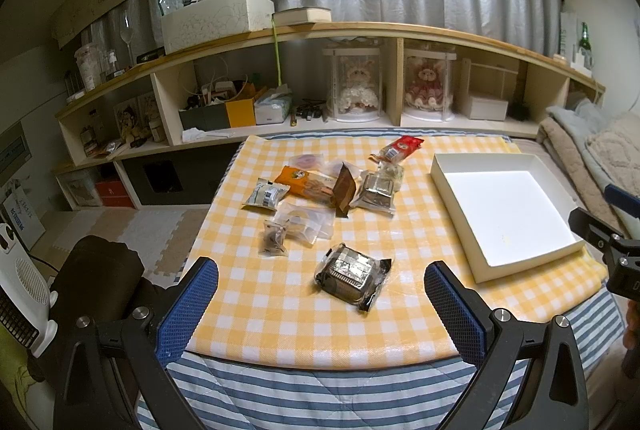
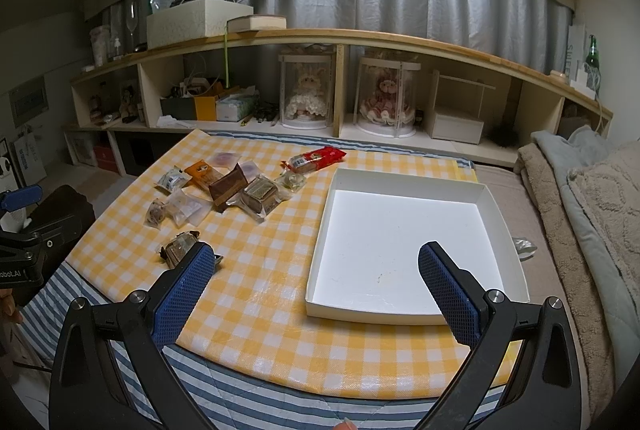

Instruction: Organize snacks

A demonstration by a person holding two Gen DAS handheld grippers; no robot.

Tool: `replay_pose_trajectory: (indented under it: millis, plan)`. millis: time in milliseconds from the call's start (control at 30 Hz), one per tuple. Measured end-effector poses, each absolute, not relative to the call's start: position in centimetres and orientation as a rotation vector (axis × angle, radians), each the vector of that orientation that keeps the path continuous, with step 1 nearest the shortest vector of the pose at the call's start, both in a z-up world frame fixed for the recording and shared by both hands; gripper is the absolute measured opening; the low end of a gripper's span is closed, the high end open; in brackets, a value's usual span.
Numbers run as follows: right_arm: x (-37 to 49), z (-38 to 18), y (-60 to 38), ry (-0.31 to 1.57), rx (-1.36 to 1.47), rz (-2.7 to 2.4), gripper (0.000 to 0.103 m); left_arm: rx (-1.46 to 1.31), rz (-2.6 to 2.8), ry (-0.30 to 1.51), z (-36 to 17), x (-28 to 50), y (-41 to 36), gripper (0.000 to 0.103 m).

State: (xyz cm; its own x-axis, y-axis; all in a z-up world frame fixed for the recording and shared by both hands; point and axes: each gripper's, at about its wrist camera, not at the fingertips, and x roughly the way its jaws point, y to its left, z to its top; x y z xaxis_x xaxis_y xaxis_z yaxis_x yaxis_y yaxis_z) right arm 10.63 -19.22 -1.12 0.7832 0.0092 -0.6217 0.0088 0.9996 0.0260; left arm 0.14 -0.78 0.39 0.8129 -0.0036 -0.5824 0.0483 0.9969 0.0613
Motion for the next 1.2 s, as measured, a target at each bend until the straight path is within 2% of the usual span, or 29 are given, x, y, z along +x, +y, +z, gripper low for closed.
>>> replay_pose_trajectory:
  millis: [900, 1200]
  plan:
    - [10.7, -1.1, -19.2, 0.669, 0.027, -0.002, 0.103, 0.064, -0.028, 0.618, 1.1, 0.5, -1.6, 0.103]
    - [12.2, -1.1, -18.6, 0.671, 0.025, 0.021, 0.103, 0.051, 0.023, 0.592, 1.3, 2.3, 0.7, 0.103]
